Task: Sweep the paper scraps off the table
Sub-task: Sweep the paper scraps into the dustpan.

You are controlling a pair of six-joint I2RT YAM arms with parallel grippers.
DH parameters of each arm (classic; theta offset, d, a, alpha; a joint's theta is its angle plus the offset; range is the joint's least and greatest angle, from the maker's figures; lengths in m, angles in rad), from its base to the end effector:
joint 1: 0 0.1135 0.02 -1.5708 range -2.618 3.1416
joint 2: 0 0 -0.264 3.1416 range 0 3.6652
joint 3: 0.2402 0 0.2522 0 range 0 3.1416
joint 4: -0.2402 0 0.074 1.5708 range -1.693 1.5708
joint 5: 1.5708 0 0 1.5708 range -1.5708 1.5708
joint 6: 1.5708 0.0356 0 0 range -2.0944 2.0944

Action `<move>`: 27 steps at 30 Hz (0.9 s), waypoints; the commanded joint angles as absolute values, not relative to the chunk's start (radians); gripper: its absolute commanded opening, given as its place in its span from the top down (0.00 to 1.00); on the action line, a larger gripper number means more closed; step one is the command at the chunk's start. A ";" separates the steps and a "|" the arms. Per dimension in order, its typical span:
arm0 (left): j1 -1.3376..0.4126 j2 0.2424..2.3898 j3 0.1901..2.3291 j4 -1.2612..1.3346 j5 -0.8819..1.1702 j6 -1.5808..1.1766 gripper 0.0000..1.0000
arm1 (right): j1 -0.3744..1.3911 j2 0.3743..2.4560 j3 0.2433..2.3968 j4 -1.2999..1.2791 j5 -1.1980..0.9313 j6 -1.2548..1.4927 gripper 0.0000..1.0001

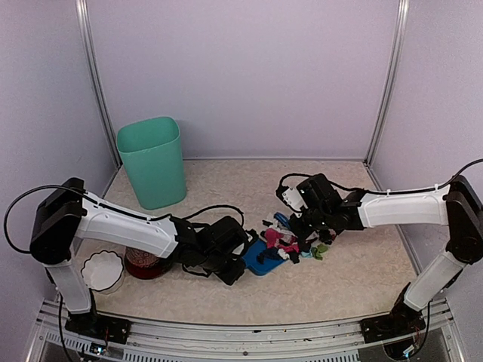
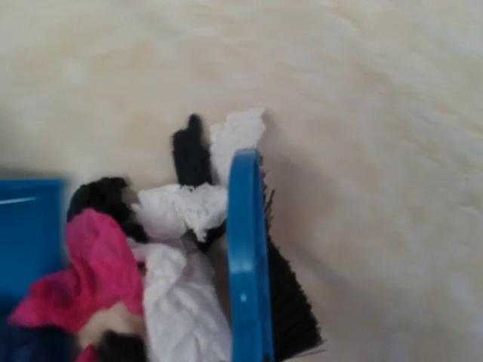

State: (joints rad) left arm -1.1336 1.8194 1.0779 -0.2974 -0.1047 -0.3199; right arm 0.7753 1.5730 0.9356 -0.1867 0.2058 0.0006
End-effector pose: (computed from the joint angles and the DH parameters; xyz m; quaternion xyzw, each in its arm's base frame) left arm 0.1565 -0.3260 0.1539 0.3687 0.8903 -0.1367 0.2297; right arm 0.2387 0.2237 0.2001 -0.3152 0.8717 0.0487 0.3720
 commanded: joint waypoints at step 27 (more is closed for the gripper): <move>-1.113 1.869 1.087 -0.288 -0.084 -0.306 1.00 | 0.985 1.288 0.925 -0.367 0.252 0.124 1.00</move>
